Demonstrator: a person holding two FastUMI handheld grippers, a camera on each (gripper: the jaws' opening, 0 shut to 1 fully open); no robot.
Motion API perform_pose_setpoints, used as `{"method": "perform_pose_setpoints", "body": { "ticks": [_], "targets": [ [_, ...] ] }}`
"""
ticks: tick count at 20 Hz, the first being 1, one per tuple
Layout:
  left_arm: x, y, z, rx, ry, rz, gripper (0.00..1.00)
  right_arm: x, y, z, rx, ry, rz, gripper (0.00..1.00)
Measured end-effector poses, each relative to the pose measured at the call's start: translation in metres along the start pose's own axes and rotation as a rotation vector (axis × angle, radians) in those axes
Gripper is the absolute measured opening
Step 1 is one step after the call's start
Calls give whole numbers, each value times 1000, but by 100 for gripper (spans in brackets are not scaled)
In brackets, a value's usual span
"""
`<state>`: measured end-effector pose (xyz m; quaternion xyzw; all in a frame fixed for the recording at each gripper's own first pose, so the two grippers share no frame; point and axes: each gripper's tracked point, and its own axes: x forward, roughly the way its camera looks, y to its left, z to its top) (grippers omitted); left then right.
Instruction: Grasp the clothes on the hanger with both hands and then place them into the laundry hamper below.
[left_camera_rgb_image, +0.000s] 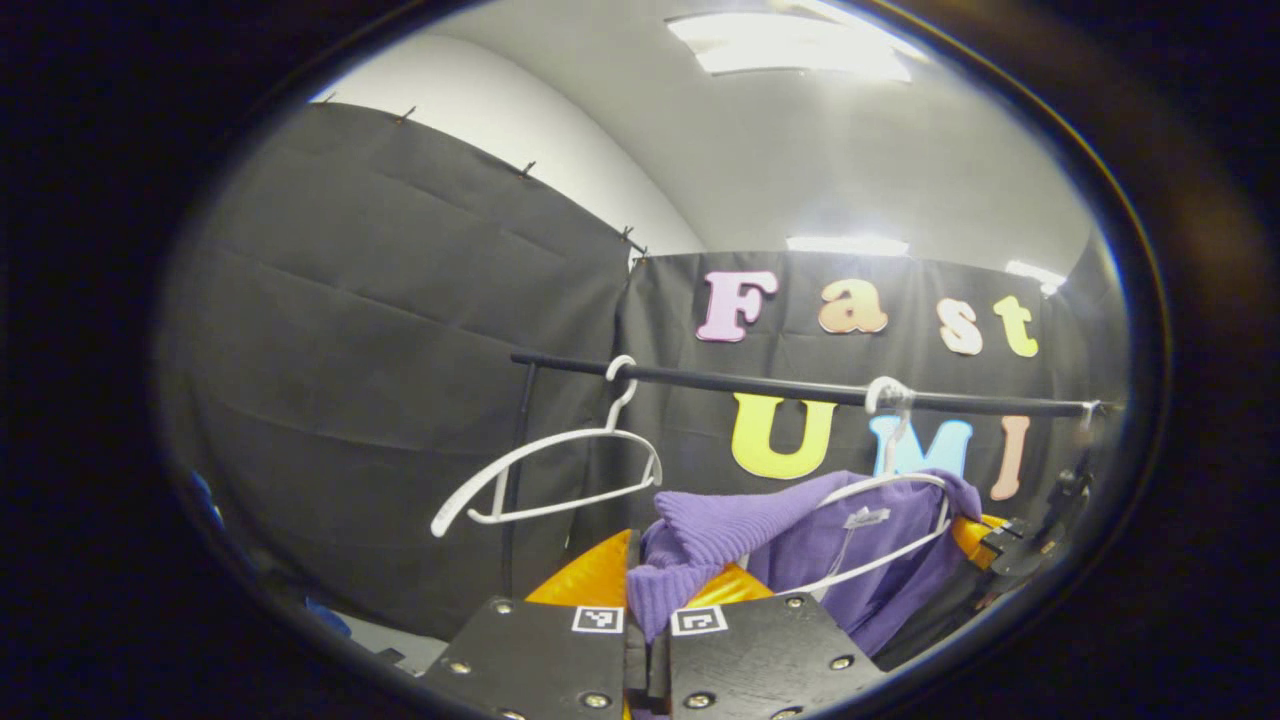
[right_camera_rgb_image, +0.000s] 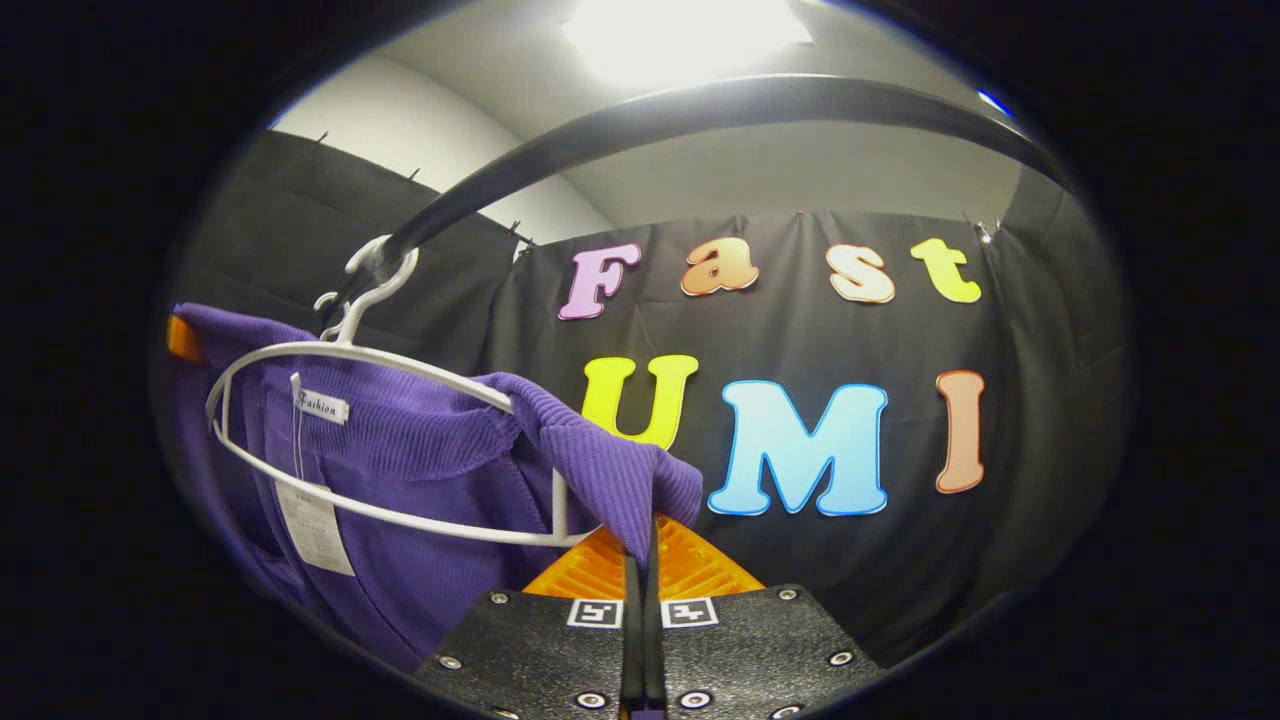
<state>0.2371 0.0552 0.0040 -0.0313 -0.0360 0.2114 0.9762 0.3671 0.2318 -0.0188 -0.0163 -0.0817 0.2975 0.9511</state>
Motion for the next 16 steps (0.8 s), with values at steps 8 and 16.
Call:
{"method": "perform_pose_setpoints", "body": {
  "ticks": [8,16],
  "targets": [
    [25,32,10,-10,-3,-32,2,-2,1,-1,45,11,54,0],
    [52,51,-8,60,40,-87,2,-1,-12,13,-4,-55,-18,0]
  ]
}}
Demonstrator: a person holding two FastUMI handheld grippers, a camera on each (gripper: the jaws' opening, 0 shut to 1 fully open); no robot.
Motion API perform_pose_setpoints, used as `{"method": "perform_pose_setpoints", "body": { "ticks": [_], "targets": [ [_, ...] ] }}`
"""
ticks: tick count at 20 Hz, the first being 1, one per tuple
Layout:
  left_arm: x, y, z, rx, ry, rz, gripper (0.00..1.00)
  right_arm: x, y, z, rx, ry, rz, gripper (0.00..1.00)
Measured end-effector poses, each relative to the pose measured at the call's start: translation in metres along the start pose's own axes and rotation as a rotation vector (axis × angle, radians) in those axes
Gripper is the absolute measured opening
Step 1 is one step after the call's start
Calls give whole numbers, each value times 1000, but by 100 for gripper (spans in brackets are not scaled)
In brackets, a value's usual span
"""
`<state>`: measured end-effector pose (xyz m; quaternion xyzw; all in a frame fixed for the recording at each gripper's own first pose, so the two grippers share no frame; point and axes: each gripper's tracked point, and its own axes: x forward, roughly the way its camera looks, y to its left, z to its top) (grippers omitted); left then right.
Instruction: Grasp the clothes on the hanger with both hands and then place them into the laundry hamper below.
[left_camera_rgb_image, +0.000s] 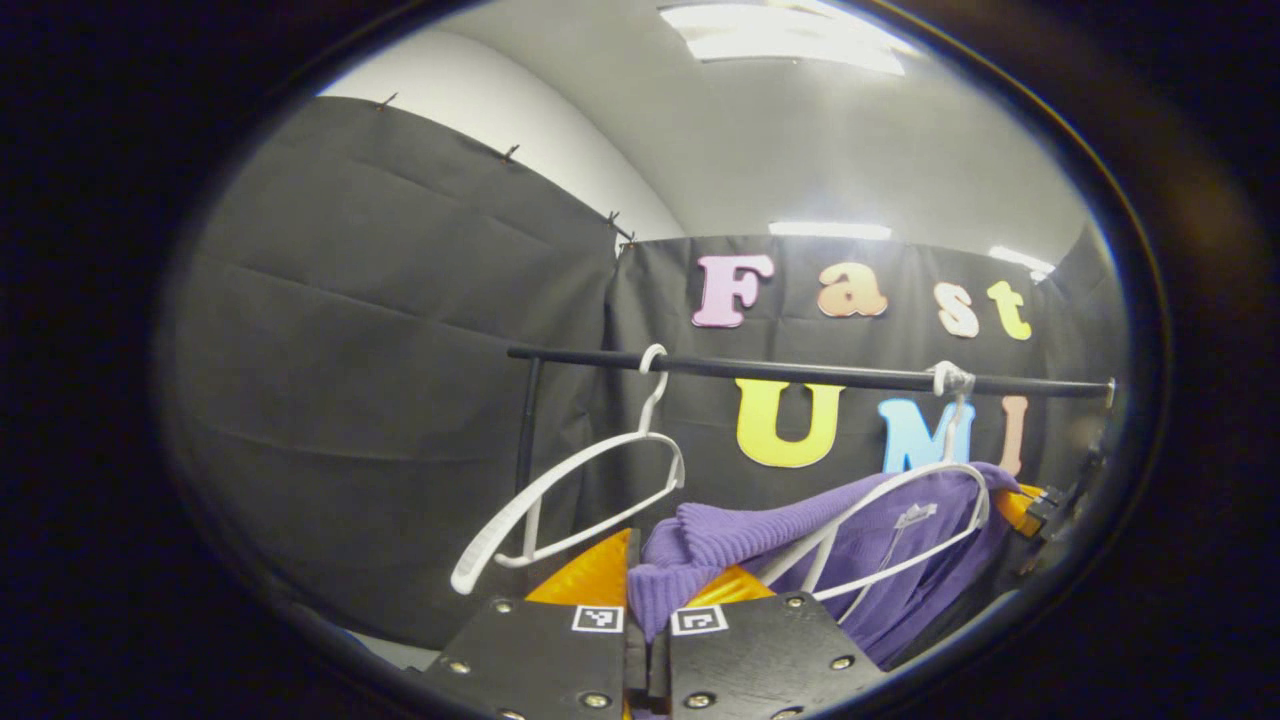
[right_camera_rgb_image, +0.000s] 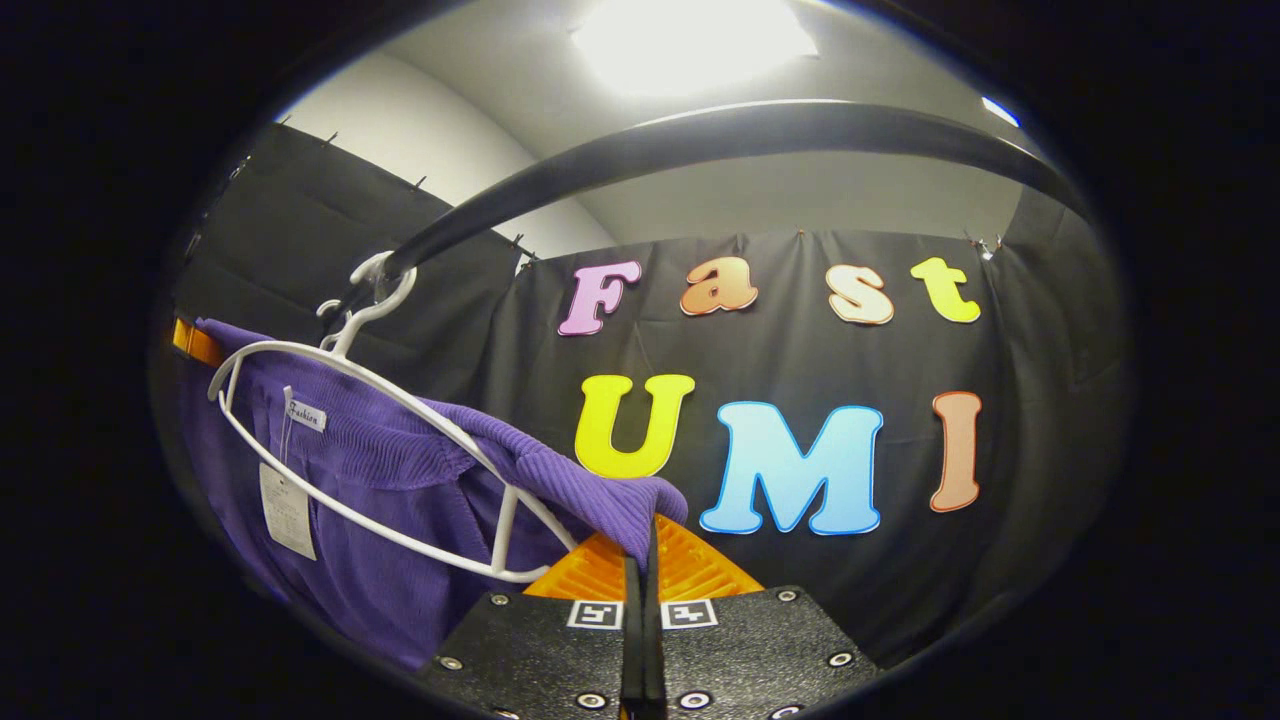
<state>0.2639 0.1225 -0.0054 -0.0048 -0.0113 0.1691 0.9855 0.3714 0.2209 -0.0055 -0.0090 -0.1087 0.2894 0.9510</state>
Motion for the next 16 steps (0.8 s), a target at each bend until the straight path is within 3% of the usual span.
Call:
{"method": "perform_pose_setpoints", "body": {
  "ticks": [6,11,16],
  "targets": [
    [17,12,-29,-27,63,-66,2,12,2,-11,-35,1,3,0],
    [14,15,-62,-59,115,-74,2,17,3,-24,-65,26,-3,0],
    [12,-11,-90,-83,166,-77,2,22,-13,-64,-55,135,-11,0]
  ]
}}
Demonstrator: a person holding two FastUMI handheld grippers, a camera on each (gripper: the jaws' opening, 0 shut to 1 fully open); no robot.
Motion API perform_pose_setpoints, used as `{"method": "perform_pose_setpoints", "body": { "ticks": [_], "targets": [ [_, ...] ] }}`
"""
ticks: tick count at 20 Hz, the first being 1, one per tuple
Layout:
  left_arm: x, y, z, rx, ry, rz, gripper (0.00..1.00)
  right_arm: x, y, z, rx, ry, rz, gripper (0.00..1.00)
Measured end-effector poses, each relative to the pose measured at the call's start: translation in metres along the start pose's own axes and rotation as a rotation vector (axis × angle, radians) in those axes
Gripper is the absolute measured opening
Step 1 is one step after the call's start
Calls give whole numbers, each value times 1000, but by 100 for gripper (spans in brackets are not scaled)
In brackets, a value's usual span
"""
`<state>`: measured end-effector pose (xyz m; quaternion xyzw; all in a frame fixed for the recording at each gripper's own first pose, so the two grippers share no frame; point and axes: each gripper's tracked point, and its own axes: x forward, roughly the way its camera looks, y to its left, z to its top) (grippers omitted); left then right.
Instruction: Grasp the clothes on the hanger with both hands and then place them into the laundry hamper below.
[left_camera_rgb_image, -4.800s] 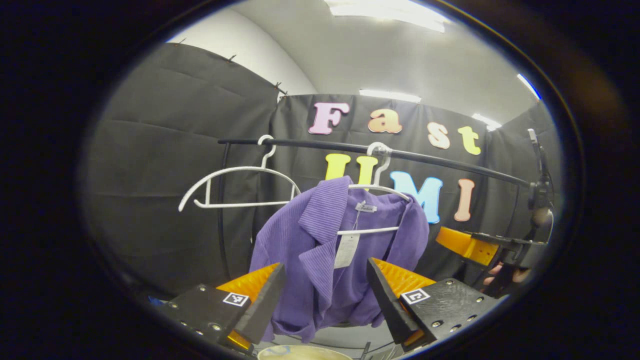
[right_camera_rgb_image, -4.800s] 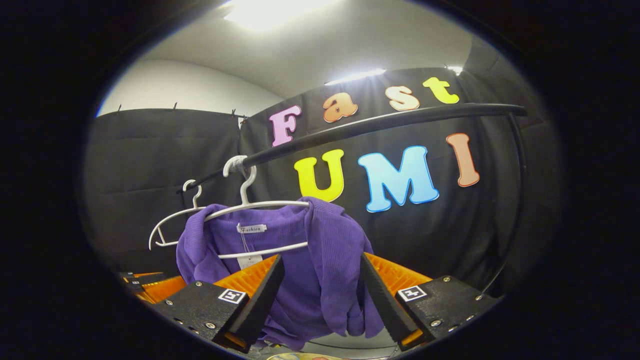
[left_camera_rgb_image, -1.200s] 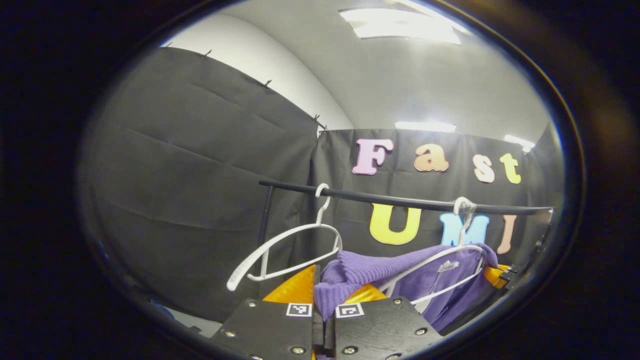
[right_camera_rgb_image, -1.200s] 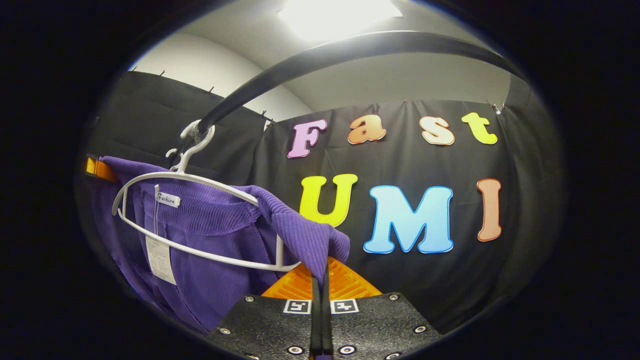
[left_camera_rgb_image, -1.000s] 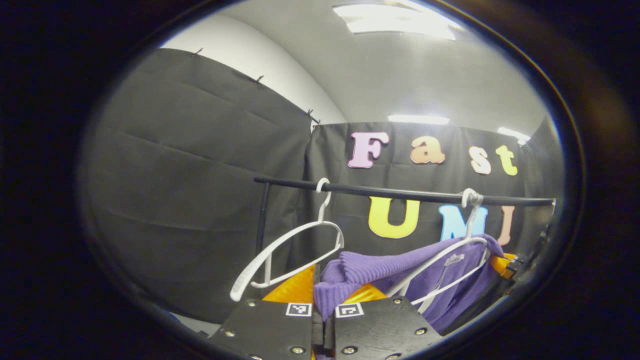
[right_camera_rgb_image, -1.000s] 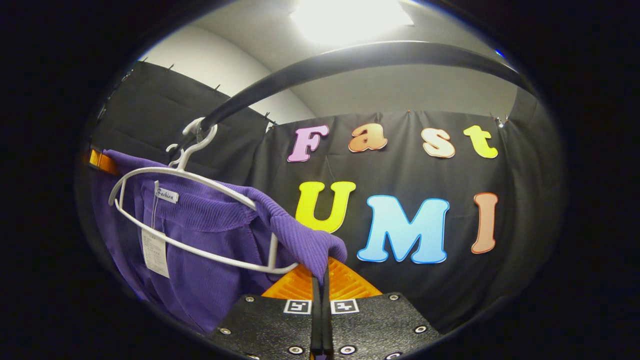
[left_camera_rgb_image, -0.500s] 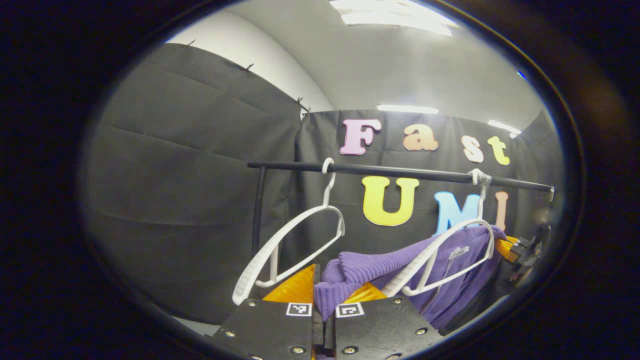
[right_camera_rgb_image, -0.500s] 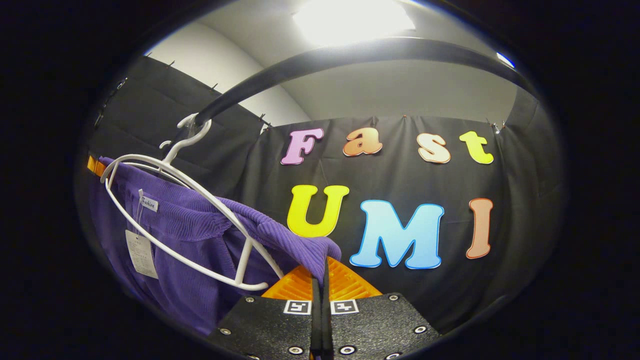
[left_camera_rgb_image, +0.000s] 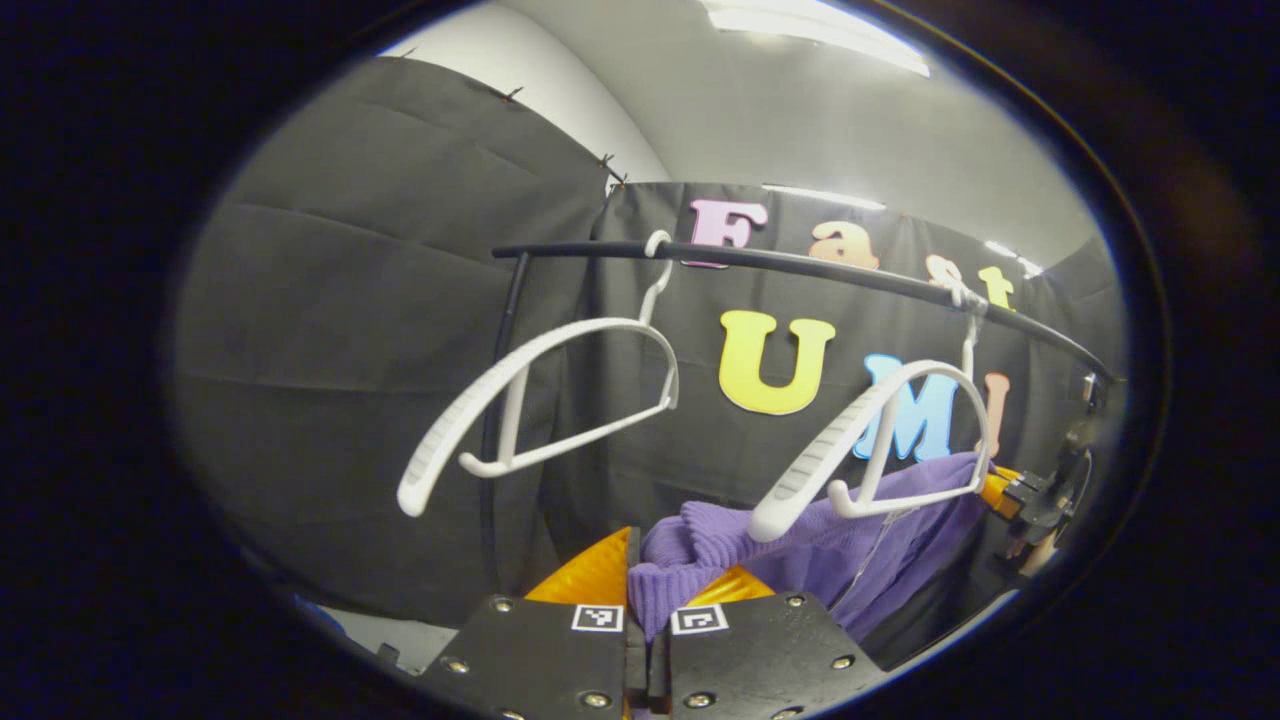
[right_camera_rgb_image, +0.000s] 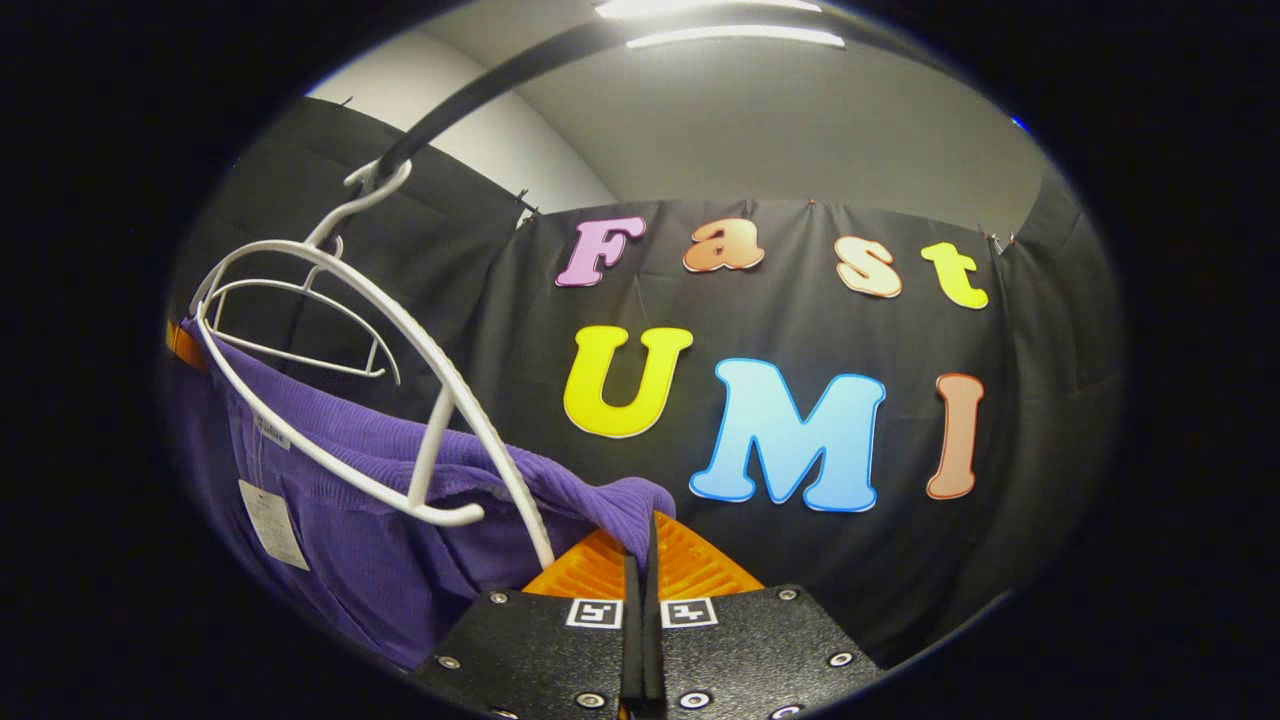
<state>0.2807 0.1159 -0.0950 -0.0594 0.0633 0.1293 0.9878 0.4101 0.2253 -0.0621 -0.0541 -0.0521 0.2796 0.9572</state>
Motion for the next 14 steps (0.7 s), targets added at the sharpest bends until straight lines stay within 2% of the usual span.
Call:
{"method": "perform_pose_setpoints", "body": {
  "ticks": [2,3,6,10,14],
  "targets": [
    [0,-1,-14,-10,19,3,0,-4,-6,-8,-2,18,-9,0],
    [-3,-2,-21,-21,29,4,4,-13,-5,-11,-2,30,-13,0],
    [-17,-6,-35,-41,51,7,2,-23,-6,-17,8,54,-18,0],
    [-25,-20,-53,7,77,-6,2,-37,-17,-39,-8,112,-39,0],
    [-59,-20,-69,17,110,-54,2,-89,-13,-49,-10,187,-82,0]
  ]
}}
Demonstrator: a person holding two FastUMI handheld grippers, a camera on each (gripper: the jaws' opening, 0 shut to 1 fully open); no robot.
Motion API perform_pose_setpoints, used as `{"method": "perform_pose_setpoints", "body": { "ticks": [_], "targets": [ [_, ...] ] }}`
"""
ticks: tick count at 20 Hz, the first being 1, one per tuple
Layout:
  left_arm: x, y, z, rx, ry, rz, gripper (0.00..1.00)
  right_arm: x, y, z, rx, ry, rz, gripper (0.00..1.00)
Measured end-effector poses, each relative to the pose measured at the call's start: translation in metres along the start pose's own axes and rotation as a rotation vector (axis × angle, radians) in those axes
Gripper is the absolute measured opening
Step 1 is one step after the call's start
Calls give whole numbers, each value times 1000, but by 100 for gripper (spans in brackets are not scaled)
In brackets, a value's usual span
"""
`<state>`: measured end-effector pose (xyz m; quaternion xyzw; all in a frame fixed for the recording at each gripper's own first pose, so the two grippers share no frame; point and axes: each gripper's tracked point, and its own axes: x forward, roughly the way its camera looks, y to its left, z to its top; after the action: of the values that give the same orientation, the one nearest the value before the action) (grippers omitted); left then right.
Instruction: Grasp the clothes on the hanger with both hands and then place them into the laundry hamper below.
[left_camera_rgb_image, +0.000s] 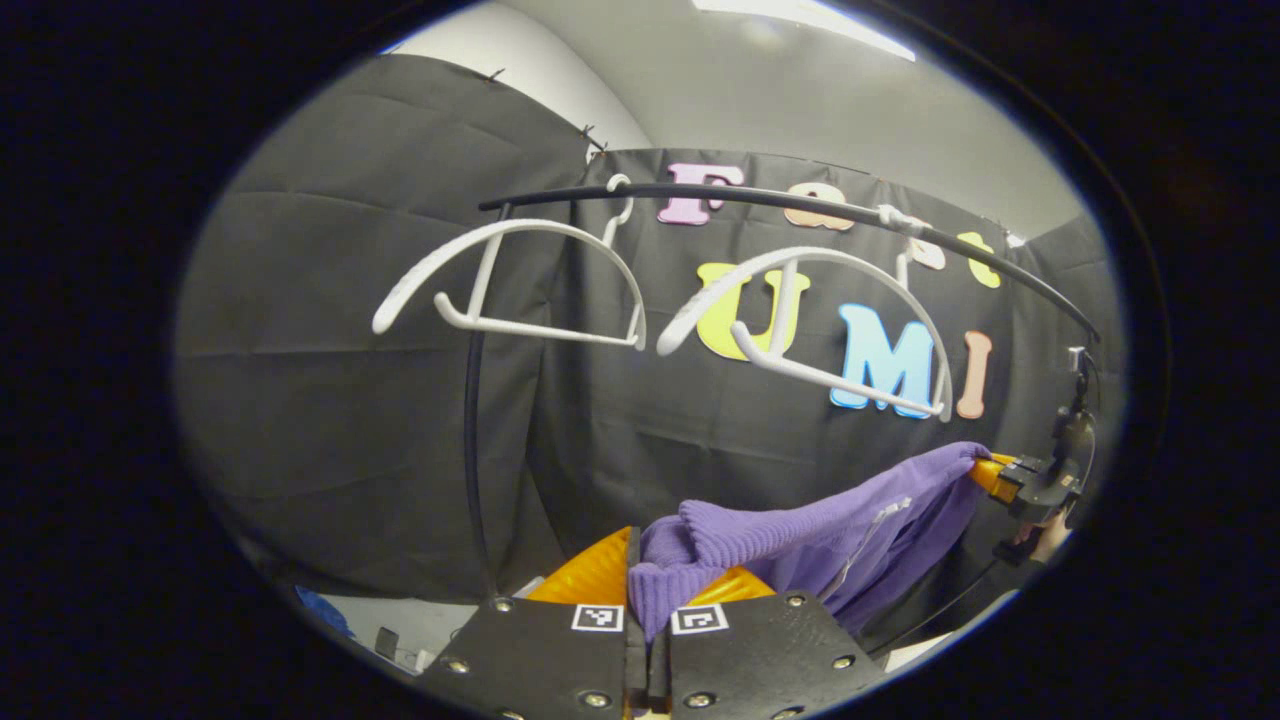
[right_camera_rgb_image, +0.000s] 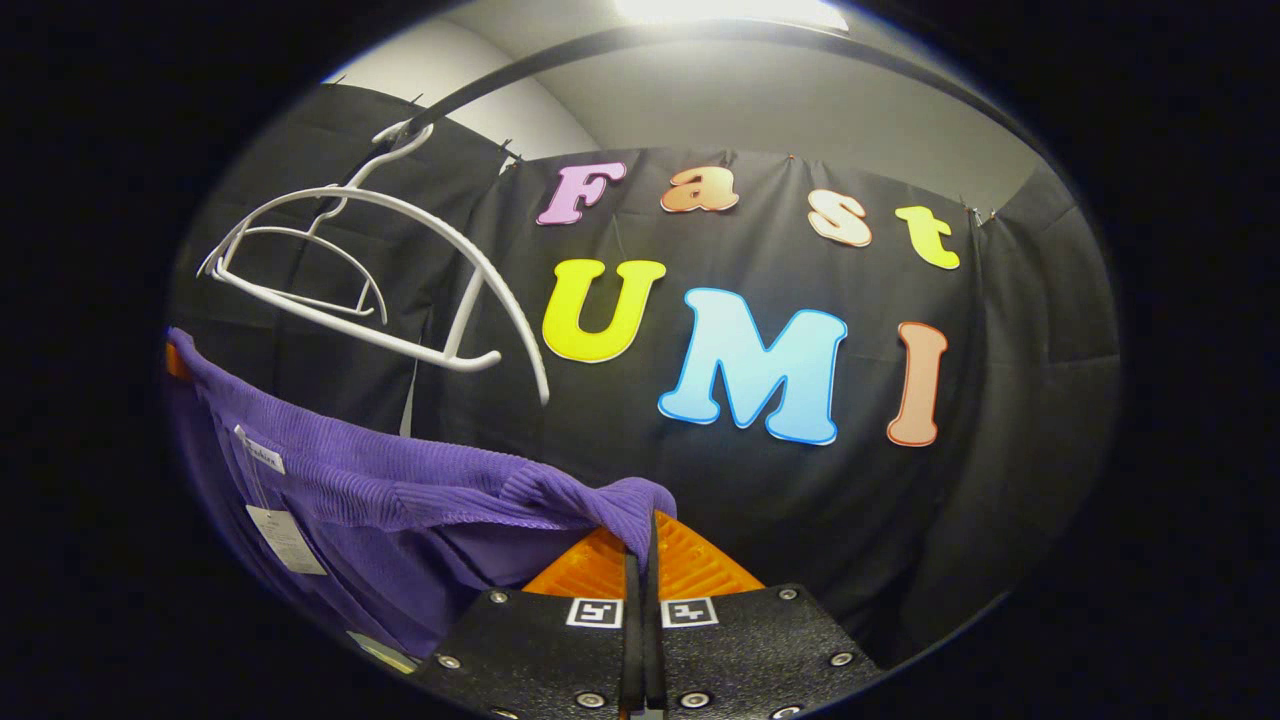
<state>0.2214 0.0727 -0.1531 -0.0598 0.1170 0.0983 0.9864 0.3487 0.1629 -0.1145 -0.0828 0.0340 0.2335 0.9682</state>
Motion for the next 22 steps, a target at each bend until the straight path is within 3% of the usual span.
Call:
{"method": "perform_pose_setpoints", "body": {
  "ticks": [6,8,10,11,12,15,16,17,22],
  "targets": [
    [-23,-3,-1,23,33,-123,2,-61,-4,8,25,56,-103,0],
    [-35,7,-4,-12,40,-144,2,-88,2,9,53,81,-136,0],
    [-58,19,-17,-22,56,-173,2,-124,12,5,71,123,-175,0],
    [-70,25,-24,-10,76,-192,7,-145,19,3,81,140,-195,0],
    [-81,32,-33,-2,97,-211,2,-163,26,1,91,160,-213,0],
    [-97,39,-52,5,148,-277,2,-204,44,-14,138,234,-272,0],
    [-96,43,-62,11,163,-291,7,-213,48,-16,154,248,-286,0],
    [-95,46,-69,18,181,-297,2,-221,55,-19,167,260,-290,0],
    [-120,45,-98,17,243,-301,3,-268,84,-47,215,322,-275,0]
  ]
}}
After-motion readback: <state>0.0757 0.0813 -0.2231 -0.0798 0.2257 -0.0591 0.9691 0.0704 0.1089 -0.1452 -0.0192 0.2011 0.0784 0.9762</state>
